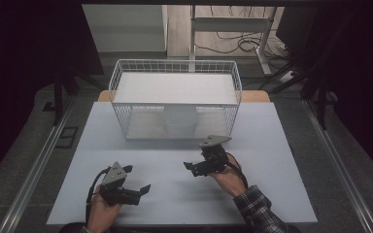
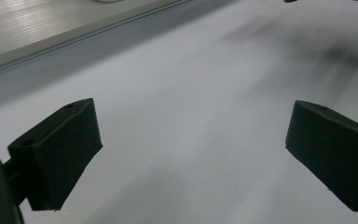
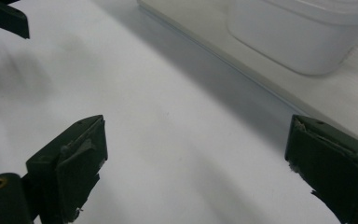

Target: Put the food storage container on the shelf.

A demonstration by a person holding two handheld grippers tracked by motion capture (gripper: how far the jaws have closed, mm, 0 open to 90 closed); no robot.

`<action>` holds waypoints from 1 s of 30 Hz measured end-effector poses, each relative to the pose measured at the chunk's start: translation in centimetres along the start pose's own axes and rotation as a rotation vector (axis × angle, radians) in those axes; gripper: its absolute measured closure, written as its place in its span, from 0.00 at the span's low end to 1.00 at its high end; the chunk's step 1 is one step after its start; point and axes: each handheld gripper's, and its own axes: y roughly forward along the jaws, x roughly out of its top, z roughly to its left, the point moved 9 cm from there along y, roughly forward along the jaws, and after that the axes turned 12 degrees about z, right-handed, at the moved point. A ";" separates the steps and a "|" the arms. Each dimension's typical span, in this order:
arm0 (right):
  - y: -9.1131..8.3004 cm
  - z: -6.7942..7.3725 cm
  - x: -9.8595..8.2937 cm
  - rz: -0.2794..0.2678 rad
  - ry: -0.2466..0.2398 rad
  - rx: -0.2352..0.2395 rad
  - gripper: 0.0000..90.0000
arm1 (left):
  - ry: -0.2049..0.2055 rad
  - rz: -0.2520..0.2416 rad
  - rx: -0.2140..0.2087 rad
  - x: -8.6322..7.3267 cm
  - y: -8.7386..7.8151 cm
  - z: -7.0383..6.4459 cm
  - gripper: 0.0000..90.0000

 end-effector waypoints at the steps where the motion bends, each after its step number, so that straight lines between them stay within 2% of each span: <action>1: -0.2 0.1 -0.1 -0.003 -0.001 0.002 0.05 | 0.000 0.003 0.001 0.0 0.0 0.0 0.03; 8: -1.5 0.3 -1.2 -0.012 0.001 0.000 0.04 | -0.003 0.009 0.000 -0.2 -0.1 0.1 0.03; 11: -2.4 0.3 -1.9 -0.022 -0.006 -0.018 0.04 | -0.005 -0.004 0.007 -0.1 -0.5 0.3 0.04; 17: -3.9 -0.1 -3.4 -0.027 -0.018 -0.059 0.04 | 0.011 0.002 0.026 -0.4 -1.0 0.2 0.04; 24: -5.6 -0.8 -5.2 -0.039 0.017 -0.082 0.04 | 0.009 -0.009 0.067 -1.0 -2.0 0.8 0.04; 30: -7.1 -1.7 -6.7 -0.047 0.049 -0.116 0.04 | 0.011 -0.020 0.074 -1.6 -2.8 1.0 0.04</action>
